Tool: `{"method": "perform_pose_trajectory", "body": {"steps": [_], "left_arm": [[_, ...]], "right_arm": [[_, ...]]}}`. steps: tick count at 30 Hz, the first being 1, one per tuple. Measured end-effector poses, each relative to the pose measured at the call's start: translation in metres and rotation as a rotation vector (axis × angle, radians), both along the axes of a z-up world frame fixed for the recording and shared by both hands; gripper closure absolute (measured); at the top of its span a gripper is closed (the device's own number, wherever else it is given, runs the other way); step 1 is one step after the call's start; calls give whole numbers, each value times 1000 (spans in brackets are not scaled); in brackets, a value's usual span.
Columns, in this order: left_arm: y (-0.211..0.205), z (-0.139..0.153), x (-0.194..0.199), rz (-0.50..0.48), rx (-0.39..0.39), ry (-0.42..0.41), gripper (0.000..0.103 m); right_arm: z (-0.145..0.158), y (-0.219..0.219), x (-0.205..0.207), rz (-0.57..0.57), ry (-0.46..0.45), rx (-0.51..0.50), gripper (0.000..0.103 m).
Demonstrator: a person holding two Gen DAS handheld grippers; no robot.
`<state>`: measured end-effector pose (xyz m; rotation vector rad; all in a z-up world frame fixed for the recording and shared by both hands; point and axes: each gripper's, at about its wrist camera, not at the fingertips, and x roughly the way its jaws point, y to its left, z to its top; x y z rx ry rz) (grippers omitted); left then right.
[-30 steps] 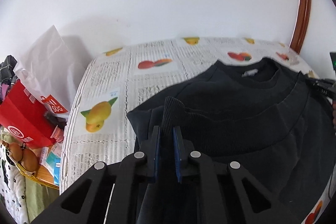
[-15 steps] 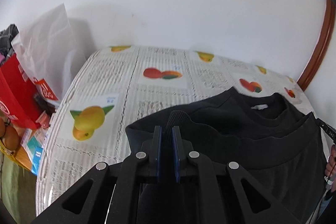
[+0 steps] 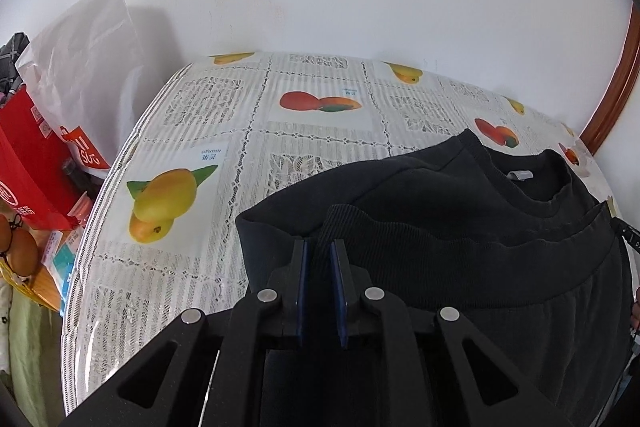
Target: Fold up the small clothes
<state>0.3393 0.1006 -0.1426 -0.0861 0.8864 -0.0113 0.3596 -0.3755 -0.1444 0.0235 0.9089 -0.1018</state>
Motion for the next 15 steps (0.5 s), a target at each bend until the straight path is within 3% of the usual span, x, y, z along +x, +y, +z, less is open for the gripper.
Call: {"method": "perform_pose_trajectory", "body": {"steps": [4, 6, 11, 15], "left_arm": [[0, 2, -17, -32, 12, 17, 83], [1, 2, -27, -44, 22, 24, 76], [8, -4, -62, -53, 70, 58, 72], [20, -4, -95, -55, 66, 67, 68]], "right_arm": [[9, -3, -17, 1, -1, -21, 75], [12, -5, -32, -3, -4, -51, 75], [-3, -21, -73, -45, 67, -91, 75], [-6, -32, -103, -124, 125, -121, 75]]}}
